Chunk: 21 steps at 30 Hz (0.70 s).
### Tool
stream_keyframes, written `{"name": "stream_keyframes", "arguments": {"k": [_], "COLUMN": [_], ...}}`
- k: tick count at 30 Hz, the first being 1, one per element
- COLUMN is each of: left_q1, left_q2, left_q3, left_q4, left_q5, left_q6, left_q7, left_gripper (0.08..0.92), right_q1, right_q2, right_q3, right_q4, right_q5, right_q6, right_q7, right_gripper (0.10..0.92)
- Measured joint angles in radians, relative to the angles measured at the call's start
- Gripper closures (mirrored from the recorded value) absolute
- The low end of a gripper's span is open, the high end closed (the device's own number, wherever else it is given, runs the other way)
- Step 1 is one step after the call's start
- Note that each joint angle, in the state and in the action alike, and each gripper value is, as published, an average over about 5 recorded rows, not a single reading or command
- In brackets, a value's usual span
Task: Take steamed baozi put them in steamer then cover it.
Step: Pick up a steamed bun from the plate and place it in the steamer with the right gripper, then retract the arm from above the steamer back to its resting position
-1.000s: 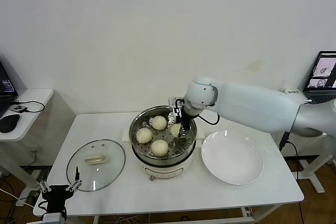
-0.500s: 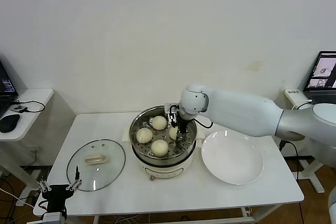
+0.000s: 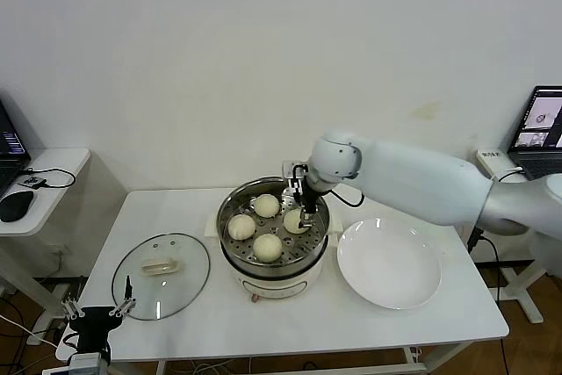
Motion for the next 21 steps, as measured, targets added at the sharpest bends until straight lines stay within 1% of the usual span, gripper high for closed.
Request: {"name": "stream_keyframes", "arguments": {"k": [4, 10, 16, 21], "left_q1": [-0.004, -0.012, -0.013, -0.014], "left_q2": [-0.001, -0.003, -0.006, -0.011], "left_q3": [0.004, 0.01, 0.011, 0.018], "left_q4": [0.006, 0.014, 0.025, 0.038], "left_q5": [-0.005, -0.016, -0.019, -0.016], "left_q6": [-0.001, -0.015, -0.035, -0.054], "left_q7": [0.002, 0.008, 0.013, 0.013], "left_gripper": [0.177, 0.177, 0.177, 0.177], "right_q1": [-0.025, -0.178, -0.496, -0.816], "right_q2": [-0.066, -0.19, -0.269, -0.255], "right_q3": [0.045, 0.191, 0.467, 0.763], "right_q4": [0.063, 0.181, 0.268, 0.311], "right_q5": [0.056, 0.127, 0.104, 0.018], "right_q6": [-0.001, 0.074, 0.247, 0.431], "right_q7": [0.087, 0.319, 0.531, 0.64], "right_gripper": [0.203, 0.203, 0.202, 0.203]}}
